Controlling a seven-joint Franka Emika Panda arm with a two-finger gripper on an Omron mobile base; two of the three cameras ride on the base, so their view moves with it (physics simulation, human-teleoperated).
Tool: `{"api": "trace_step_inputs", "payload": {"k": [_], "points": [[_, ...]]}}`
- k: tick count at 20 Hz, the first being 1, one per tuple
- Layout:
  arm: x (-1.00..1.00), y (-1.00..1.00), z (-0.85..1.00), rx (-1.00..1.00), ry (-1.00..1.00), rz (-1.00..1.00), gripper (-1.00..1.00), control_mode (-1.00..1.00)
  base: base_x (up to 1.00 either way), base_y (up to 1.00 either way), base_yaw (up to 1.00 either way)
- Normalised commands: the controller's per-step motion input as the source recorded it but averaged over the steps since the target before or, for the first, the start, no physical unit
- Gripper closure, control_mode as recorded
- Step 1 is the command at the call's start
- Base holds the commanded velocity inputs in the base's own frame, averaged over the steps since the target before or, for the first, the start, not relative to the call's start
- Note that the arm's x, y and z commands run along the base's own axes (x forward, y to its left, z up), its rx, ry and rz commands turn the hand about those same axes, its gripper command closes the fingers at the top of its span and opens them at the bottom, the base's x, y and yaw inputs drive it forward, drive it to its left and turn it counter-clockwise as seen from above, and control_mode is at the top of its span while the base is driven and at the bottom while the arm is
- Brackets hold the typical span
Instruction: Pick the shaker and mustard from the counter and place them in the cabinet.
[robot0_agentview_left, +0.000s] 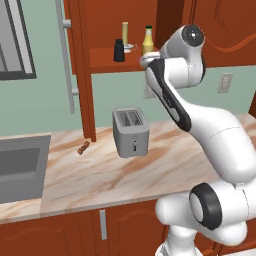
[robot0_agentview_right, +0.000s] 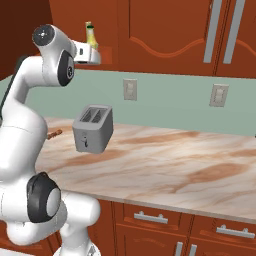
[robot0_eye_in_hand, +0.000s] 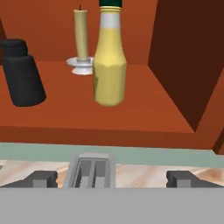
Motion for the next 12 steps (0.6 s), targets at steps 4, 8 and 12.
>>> {"api": "trace_step_inputs", "payload": {"k": [4,8,12], "points": [[-0.88,0.0,-0.13,0.0,-0.04,0.0,-1.0,-1.0,0.0,0.0,0.0],[-0.84,0.0,-0.25,0.03,-0.01,0.0,-1.0,-1.0,0.0,0.0,0.0],[-0.67,0.0,-0.38,0.05,0.0,0.0,-1.0,-1.0,0.0,0.0,0.0]]}}
